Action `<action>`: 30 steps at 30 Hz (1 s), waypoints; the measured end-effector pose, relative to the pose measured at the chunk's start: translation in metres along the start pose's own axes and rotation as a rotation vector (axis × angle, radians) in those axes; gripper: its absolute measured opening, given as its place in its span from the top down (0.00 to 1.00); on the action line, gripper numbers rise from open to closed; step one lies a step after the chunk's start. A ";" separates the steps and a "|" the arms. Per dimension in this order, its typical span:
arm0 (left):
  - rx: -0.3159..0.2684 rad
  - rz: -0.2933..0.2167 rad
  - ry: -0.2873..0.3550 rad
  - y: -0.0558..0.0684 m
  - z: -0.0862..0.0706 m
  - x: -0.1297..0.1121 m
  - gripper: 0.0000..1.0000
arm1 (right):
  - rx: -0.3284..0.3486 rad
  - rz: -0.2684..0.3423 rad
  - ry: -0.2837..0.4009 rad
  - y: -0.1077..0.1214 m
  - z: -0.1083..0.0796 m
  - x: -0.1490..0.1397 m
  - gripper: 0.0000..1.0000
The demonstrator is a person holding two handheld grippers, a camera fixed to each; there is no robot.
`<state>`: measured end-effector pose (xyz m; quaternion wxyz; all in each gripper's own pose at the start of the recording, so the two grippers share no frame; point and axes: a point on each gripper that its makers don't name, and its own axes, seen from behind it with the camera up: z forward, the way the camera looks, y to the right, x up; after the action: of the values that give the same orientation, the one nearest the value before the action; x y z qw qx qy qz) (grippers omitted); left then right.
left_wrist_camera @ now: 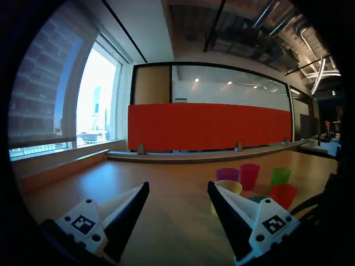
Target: Pour water
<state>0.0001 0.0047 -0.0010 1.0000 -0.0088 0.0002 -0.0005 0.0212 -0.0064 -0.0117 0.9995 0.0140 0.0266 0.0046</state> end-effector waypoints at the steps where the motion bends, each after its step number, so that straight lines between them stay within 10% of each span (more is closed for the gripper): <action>1: 0.000 0.000 0.000 0.000 0.000 0.000 0.02 | -0.002 0.002 -0.001 0.001 0.000 -0.001 0.00; 30: 0.000 0.000 0.000 0.000 0.000 0.001 0.02 | -0.021 -0.003 -0.041 0.006 0.004 -0.019 0.00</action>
<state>0.0006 0.0043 -0.0013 1.0000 -0.0087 0.0002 -0.0004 0.0025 -0.0009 -0.0066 1.0000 0.0035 0.0059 0.0033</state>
